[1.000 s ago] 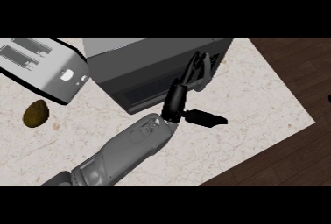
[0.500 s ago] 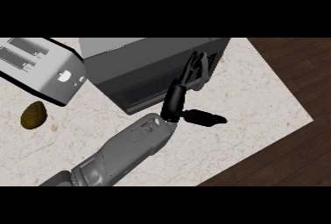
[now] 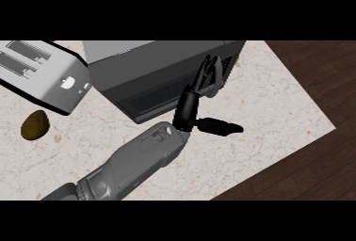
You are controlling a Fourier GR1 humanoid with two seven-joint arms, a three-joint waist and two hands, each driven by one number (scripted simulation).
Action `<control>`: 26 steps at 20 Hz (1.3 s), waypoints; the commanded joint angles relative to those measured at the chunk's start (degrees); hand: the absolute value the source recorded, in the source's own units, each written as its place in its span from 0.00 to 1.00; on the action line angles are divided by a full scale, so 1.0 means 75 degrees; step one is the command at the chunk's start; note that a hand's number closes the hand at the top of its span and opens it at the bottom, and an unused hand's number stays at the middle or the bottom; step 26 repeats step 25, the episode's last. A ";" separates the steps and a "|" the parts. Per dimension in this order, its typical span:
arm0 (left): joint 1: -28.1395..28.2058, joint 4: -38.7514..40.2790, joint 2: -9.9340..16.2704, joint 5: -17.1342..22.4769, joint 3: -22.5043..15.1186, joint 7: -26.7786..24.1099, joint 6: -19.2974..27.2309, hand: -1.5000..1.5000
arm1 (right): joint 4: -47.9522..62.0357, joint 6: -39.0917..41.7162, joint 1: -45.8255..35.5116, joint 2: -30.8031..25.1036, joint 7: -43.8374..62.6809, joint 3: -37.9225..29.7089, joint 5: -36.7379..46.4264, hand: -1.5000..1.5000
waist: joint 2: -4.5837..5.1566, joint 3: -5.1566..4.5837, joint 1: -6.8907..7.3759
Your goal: Pick up the milk, place it into the microwave and close the microwave
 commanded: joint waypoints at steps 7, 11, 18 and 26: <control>-0.0478 0.0423 -0.0056 0.0441 0.0091 0.0055 -0.0050 0.00 | -0.0016 0.0073 -0.0207 -0.0144 0.0187 0.0035 -0.0420 0.00 | 0.0046 0.0003 -0.0045; -0.0405 0.0645 -0.0054 0.0739 0.0065 0.0484 -0.0408 1.00 | -0.0039 0.0080 -0.0203 -0.0235 0.0251 0.0003 -0.0442 0.00 | 0.0097 0.0027 -0.0040; -0.0791 0.1714 0.0629 -0.0042 -0.0410 0.0674 0.0551 0.00 | -0.0011 0.0012 -0.0138 -0.0321 0.0409 -0.0015 -0.0568 0.00 | -0.0039 0.0146 0.0250; -0.0946 0.2028 0.0532 0.0040 -0.0461 0.1115 0.0760 0.00 | -0.0151 -0.0044 -0.0016 -0.0428 0.0453 -0.0177 -0.0641 0.00 | -0.0120 0.0115 0.0404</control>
